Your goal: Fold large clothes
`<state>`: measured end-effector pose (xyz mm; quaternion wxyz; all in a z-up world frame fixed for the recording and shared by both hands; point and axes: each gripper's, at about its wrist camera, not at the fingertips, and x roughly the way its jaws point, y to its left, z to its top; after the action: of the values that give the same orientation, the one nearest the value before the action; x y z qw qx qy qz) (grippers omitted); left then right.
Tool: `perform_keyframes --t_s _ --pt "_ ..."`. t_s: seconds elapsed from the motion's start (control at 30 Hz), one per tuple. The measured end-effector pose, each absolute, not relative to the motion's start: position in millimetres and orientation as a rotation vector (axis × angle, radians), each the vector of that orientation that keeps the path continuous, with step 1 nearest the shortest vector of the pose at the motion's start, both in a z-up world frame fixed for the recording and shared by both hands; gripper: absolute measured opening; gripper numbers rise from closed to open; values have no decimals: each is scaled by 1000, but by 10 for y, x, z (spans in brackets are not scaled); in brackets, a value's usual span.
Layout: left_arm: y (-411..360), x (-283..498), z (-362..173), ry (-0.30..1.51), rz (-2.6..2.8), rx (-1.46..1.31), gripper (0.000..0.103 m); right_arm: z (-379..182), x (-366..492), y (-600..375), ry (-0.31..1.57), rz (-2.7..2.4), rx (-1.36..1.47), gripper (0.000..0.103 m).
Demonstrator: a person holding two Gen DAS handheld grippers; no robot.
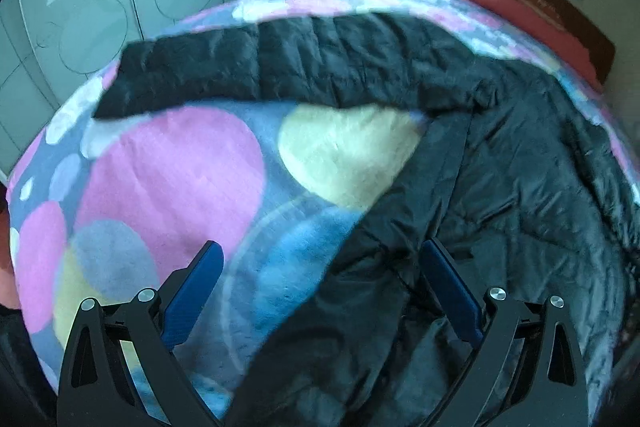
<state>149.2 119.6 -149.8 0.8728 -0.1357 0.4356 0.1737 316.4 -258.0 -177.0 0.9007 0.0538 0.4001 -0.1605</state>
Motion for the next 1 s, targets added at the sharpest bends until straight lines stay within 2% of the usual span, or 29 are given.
perform_keyframes --t_s 0.2,0.53,0.77,0.87,0.97,1.0 --pt "1664 1400 -1316 814 396 -311 98 -1766 3161 -2582 828 -331 111 68" --pt "2716 1540 -1599 804 503 -570 98 -1765 3156 -2579 827 -330 109 68" --pt "3313 1618 -1701 635 513 -804 98 -1764 3148 -2581 825 -330 107 68" --pt "3436 1687 -1701 609 530 -821 98 -1762 3146 -2584 825 -331 105 68" --pt "3453 1576 -1660 549 505 -912 92 -1762 3145 -2584 824 -332 104 68" --pt "3454 1518 -1669 525 484 -956 83 -1760 3145 -2580 824 -332 105 68"
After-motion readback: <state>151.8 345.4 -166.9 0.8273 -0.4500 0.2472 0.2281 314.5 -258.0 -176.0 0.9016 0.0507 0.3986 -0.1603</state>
